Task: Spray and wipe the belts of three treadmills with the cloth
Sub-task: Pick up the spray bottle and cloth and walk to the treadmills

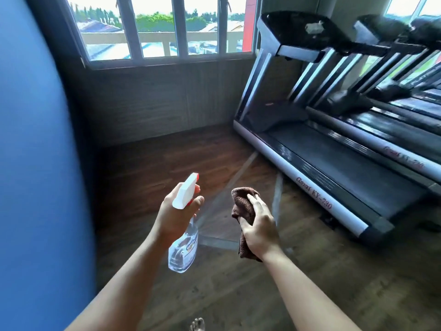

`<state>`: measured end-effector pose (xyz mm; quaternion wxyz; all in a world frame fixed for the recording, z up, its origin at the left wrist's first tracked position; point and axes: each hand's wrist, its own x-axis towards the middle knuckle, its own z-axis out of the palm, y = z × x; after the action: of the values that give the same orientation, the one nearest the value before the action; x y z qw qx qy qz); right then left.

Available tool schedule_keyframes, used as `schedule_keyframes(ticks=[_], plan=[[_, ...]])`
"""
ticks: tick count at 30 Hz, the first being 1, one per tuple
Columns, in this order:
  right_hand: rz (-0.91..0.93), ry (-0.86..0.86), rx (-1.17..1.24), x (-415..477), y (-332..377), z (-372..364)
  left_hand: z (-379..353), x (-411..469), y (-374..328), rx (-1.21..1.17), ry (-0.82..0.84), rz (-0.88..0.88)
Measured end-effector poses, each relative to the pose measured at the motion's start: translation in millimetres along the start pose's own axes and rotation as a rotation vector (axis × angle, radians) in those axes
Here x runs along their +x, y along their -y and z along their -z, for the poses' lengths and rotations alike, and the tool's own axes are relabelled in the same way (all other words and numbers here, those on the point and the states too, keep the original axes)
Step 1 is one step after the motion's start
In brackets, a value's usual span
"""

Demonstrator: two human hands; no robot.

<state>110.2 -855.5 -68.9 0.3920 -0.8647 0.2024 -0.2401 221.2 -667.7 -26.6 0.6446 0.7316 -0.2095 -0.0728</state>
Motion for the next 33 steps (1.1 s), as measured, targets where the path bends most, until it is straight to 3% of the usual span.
schedule_keyframes(ticks=[16, 33], plan=[[-0.244, -0.277, -0.086, 242.9, -76.9, 15.5, -114.5, 303.8, 28.8, 0.009, 0.309, -0.037], [-0.444, -0.443, -0.069, 467.9, -264.7, 146.7, -395.4, 539.6, 29.5, 0.004, 0.541, -0.088]])
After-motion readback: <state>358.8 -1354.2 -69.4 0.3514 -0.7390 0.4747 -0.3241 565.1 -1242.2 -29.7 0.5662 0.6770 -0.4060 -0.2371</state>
